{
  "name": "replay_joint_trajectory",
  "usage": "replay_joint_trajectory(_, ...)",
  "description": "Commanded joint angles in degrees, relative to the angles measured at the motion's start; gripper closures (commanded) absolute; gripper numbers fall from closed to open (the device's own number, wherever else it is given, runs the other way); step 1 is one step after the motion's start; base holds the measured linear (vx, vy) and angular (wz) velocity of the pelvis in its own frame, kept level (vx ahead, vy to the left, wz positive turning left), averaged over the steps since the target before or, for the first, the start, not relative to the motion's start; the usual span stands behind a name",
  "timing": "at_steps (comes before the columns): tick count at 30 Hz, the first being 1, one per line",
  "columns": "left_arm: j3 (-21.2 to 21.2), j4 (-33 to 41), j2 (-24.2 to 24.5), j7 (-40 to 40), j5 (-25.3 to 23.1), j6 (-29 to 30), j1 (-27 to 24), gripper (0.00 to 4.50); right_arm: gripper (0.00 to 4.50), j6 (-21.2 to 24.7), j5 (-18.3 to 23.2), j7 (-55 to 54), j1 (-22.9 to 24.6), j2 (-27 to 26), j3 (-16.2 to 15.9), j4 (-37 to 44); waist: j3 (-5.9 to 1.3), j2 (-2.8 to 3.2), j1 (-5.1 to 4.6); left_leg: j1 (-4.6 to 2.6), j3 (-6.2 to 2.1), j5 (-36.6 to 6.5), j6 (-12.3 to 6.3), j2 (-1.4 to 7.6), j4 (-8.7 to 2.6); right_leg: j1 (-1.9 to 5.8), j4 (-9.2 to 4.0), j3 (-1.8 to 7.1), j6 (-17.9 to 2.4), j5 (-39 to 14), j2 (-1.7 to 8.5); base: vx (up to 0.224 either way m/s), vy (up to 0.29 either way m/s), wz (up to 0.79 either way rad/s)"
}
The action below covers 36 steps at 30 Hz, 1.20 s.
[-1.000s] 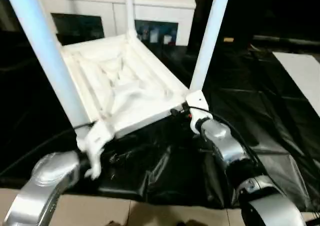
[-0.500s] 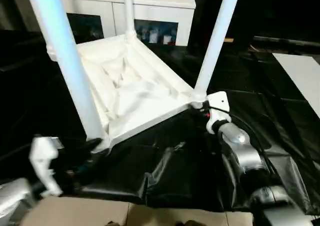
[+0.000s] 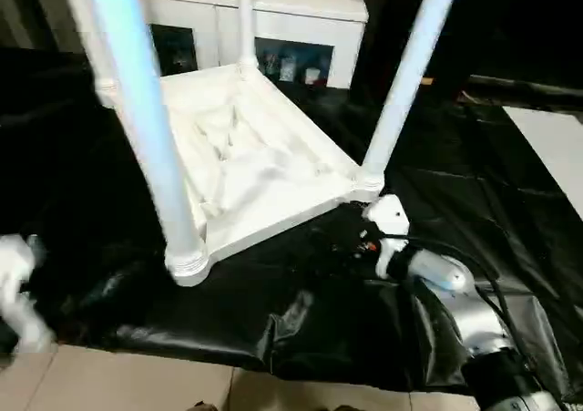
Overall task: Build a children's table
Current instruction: Rotate table base
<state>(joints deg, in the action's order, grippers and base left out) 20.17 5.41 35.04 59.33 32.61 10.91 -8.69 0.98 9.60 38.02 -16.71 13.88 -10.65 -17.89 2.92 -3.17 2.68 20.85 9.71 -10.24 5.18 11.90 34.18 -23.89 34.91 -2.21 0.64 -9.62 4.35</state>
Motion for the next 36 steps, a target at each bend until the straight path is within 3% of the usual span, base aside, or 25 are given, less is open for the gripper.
replay_joint_trajectory(1,-2.1,-0.32,-0.28,0.26,0.54,1.6,1.55,2.44,0.69,1.43,0.96,0.73,0.32,1.01,0.25,1.46,-2.16,1.09,-0.17,-0.8,-0.51,-29.72,1.74,0.75,-5.6,1.15,-5.45,1.69,-5.39,-30.03,2.06,0.0,0.0,0.0)
replay_joint_trajectory(2,-4.04,-2.89,-0.98,0.5,0.63,3.02,6.0,2.44,0.69,1.87,0.95,1.24,0.67,1.33,-0.31,2.34,-2.22,1.41,-0.13,-0.89,-0.47,-29.17,1.9,0.6,-5.63,1.15,-5.58,1.72,-4.75,-30.49,1.94,0.0,0.0,0.0)
replay_joint_trajectory(3,-4.82,-4.02,-1.28,0.66,0.37,3.16,7.75,2.44,0.69,1.95,0.87,1.27,0.76,1.4,-0.46,2.62,-2.48,1.34,-0.09,-1.28,-0.36,-29.09,1.96,0.56,-5.36,0.9,-5.53,1.7,-4.88,-30.09,1.83,0.0,0.0,0.0)
replay_joint_trajectory(4,-5.9,-5.5,-1.57,0.87,-0.19,3.28,9.82,2.33,0.69,2.39,1.11,1.52,0.95,1.35,-0.43,3.16,-2.46,1.71,-0.07,-1.37,-0.28,-28.81,1.88,0.42,-5.25,0.77,-5.65,1.79,-5.2,-29.19,1.87,0.0,0.0,0.0)
replay_joint_trajectory(6,-7.26,-6.53,-1.7,1.46,-1.34,2.83,11.49,2.08,0.69,2.54,0.61,1.69,1.12,1.54,-0.4,3.56,-2.59,1.45,0.01,-0.86,-0.47,-27.56,1.96,0.67,-5.41,1.33,-5.31,1.72,-5.9,-27.63,2.11,0.0,0.0,0.0)
replay_joint_trajectory(8,-8.2,-7.13,-1.96,1.88,-1.84,2.89,12.64,1.96,0.69,2.73,0.33,1.6,1.47,1.71,-0.15,4.06,-2.64,1.43,0.04,-1.08,-0.39,-28.0,1.99,0.64,-5.27,1.13,-5.34,1.7,-6.22,-27.65,2.05,0.0,0.0,0.0)
replay_joint_trajectory(9,-9.37,-8.02,-2.44,2.07,-2.47,2.88,14.21,1.84,0.69,3.14,0.37,1.4,1.8,1.76,0.28,4.5,-2.61,1.82,0.04,-1.05,-0.45,-28.15,2.1,0.64,-5.34,1.2,-5.33,1.72,-6.38,-27.38,2.01,0.0,0.0,0.0)
replay_joint_trajectory(13,-12.66,-9.55,-3.78,2.88,-3.11,3.4,17.5,1.57,0.69,3.9,0.08,0.46,2.61,2.03,0.58,4.96,-2.82,1.56,0.23,-0.99,-0.39,-27.17,2.11,0.6,-5.22,1.46,-5.21,1.64,-6.68,-26.49,2.08,0.0,0.0,0.0)
replay_joint_trajectory(16,-16.87,-8.49,-6.61,3.12,-3.43,4.78,20.74,1.28,0.69,5.82,-3.23,-4.11,2.49,2.23,0.8,2.79,-2.96,1.85,0.4,-0.98,-0.19,-24.74,2.49,0.7,-5.19,1.58,-4.85,1.81,-8.24,-22.36,2.03,0.0,0.0,0.0)
replay_joint_trajectory(19,-20.25,-7.82,-9.38,2.71,-4.11,5.32,23.08,1.11,0.69,7.38,-6.04,-9.11,1.63,2.42,1.42,-0.1,-3.17,1.73,0.72,-1.02,0.13,-22.17,2.65,0.59,-4.95,1.73,-4.4,1.87,-9.85,-17.93,1.9,0.0,0.0,0.0)
replay_joint_trajectory(21,-23.19,-8.4,-12.57,2.07,-5.19,5.0,25.55,1.0,0.69,9.51,-7.29,-13.74,0.58,2.26,2.89,-2.49,-3.42,1.69,0.64,-0.38,0.15,-18.68,2.37,0.47,-4.91,2.6,-3.86,1.85,-10.58,-13.54,1.94,0.0,0.0,0.0)
replay_joint_trajectory(23,-26.18,-8.63,-15.92,1.8,-5.81,4.89,27.95,0.77,0.69,11.73,-7.92,-18.82,-0.89,1.77,4.89,-4.76,-3.68,2.68,0.7,-0.8,0.25,-17.33,2.52,0.38,-4.51,2.5,-3.66,1.84,-11.0,-11.31,1.88,0.0,0.0,0.0)
replay_joint_trajectory(24,-27.77,-8.79,-17.86,1.67,-5.9,4.73,29.38,0.68,0.69,13.16,-8.42,-22.22,-2.31,1.34,5.84,-6.79,-3.79,2.94,0.64,-0.44,0.32,-15.0,2.34,0.25,-4.34,2.96,-3.27,1.84,-11.56,-8.42,1.91,0.0,0.0,0.0)
replay_joint_trajectory(25,-27.77,-8.79,-17.86,1.67,-5.9,4.73,29.38,0.64,0.69,13.16,-8.42,-22.22,-2.31,1.34,5.84,-6.79,-3.79,2.94,0.64,-0.44,0.32,-15.0,2.34,0.25,-4.34,2.96,-3.27,1.84,-11.56,-8.42,1.91,0.0,0.0,0.0)
replay_joint_trajectory(26,-28.19,-8.8,-18.53,1.68,-5.88,4.83,29.85,0.59,0.69,13.8,-8.82,-23.46,-2.92,1.12,6.07,-7.62,-3.8,2.26,0.45,-0.13,0.51,-14.03,1.92,0.08,-4.18,3.28,-3.37,1.81,-11.6,-7.17,1.79,0.0,0.0,0.0)
replay_joint_trajectory(27,-28.89,-8.79,-19.7,1.14,-6.26,4.71,30.57,0.35,0.69,13.68,-8.54,-24.22,-4.37,0.3,6.32,-9.74,-3.94,2.65,0.31,-0.07,0.54,-12.86,1.39,0.05,-4.04,3.38,-3.1,1.85,-11.94,-5.89,1.9,0.0,0.0,0.0)
replay_joint_trajectory(30,-30.73,-8.84,-21.86,-0.28,-7.19,4.56,31.95,0.26,0.69,11.38,-7.17,-25.24,-8.99,-3.02,6.92,-15.96,-4.05,2.57,-0.55,0.25,0.59,-12.32,0.31,0.04,-3.84,3.61,-3.27,1.74,-12.81,-6.35,2.04,0.0,0.0,0.0)
replay_joint_trajectory(31,-31.55,-9.19,-22.52,-0.58,-7.9,4.21,32.42,0.18,0.69,10.16,-5.95,-24.57,-11.8,-5.57,6.88,-19.23,-3.86,2.41,-0.87,0.26,0.55,-13.44,0.02,0.07,-3.89,3.52,-3.45,1.68,-12.76,-9.04,2.05,0.0,0.0,0.0)
replay_joint_trajectory(32,-31.55,-9.19,-22.52,-0.58,-7.9,4.21,32.42,0.18,0.69,10.16,-5.95,-24.57,-11.8,-5.57,6.88,-19.23,-3.74,2.58,-1.02,0.27,0.52,-14.37,0.03,0.11,-3.96,3.41,-3.58,1.64,-12.59,-11.03,2.08,0.0,0.0,0.0)
replay_joint_trajectory(33,-32.01,-9.68,-23.19,-0.88,-8.7,3.68,32.85,0.09,0.69,9.75,-4.53,-22.6,-13.67,-7.99,6.7,-21.07,-3.65,2.19,-1.01,0.01,0.66,-15.62,0.05,0.25,-3.89,3.14,-4.0,1.69,-11.86,-13.88,2.12,0.0,0.0,0.0)
replay_joint_trajectory(34,-32.02,-9.7,-23.21,-0.89,-8.73,3.66,32.87,0.09,0.69,9.76,-4.49,-22.55,-13.72,-8.06,6.7,-21.11,-3.65,2.61,-0.85,-0.04,0.53,-15.38,0.36,0.23,-4.04,3.24,-4.02,1.69,-11.65,-14.76,2.15,0.0,0.0,0.0)
replay_joint_trajectory(36,-32.9,-10.06,-24.49,-1.65,-9.74,3.28,33.42,0.09,0.69,9.33,-3.36,-19.09,-16.14,-12.32,5.89,-23.09,-3.54,2.34,-1.09,0.13,0.42,-15.87,0.26,0.41,-4.23,3.2,-3.92,1.61,-11.45,-14.64,2.01,0.0,0.0,0.0)
